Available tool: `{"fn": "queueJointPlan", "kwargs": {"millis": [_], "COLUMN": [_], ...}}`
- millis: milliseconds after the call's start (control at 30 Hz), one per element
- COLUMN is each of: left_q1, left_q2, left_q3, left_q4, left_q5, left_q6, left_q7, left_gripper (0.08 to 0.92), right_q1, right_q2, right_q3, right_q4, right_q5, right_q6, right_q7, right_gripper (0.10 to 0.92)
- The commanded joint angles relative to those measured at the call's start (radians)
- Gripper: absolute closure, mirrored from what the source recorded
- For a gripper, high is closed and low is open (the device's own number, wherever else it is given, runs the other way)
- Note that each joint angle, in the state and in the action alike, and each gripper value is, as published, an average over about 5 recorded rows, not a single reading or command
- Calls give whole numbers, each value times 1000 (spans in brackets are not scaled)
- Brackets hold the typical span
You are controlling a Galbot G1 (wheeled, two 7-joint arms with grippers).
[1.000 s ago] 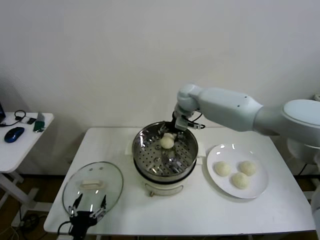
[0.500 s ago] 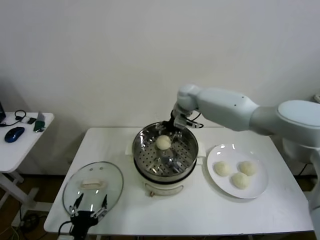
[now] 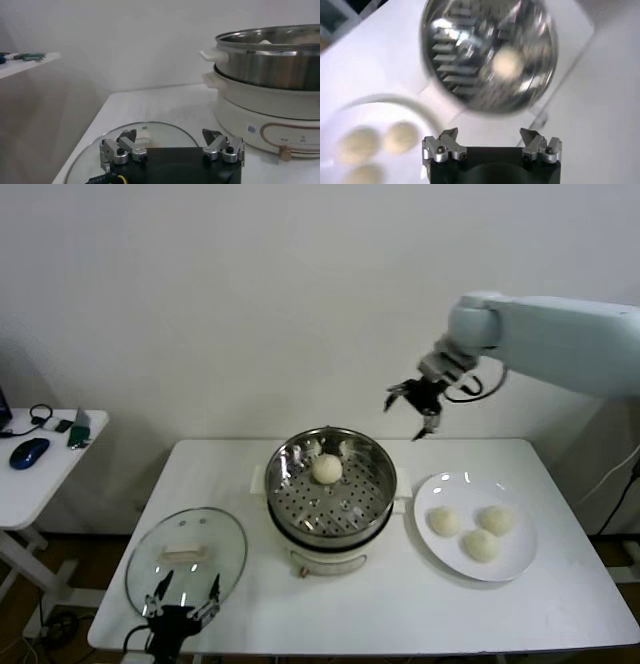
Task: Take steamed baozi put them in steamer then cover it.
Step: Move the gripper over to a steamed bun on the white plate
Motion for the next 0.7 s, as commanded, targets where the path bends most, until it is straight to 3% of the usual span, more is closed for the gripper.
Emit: {"fn": "queueJointPlan", "kwargs": {"millis": [33,300,700], "left_q1": [-5,-7,11], "left_q2": [0,-7,-20], "left_q3": [2,-5,-19], "left_q4": [5,7,3], "left_q5": [2,6,6], "left_q6": [1,2,-7], "left_q7": [1,2,0], "left_gripper": [177,177,177], "right_q1": [89,-254,-663], "right_q2": [-251,-300,-128], "right_q3": [-226,38,428], "right_q4": [197,167,-49], "right_q5": [12,-36,-141], "right_q6": [-306,-406,-433], "right_q7": [10,110,197], "right_gripper": [203,203,203]}}
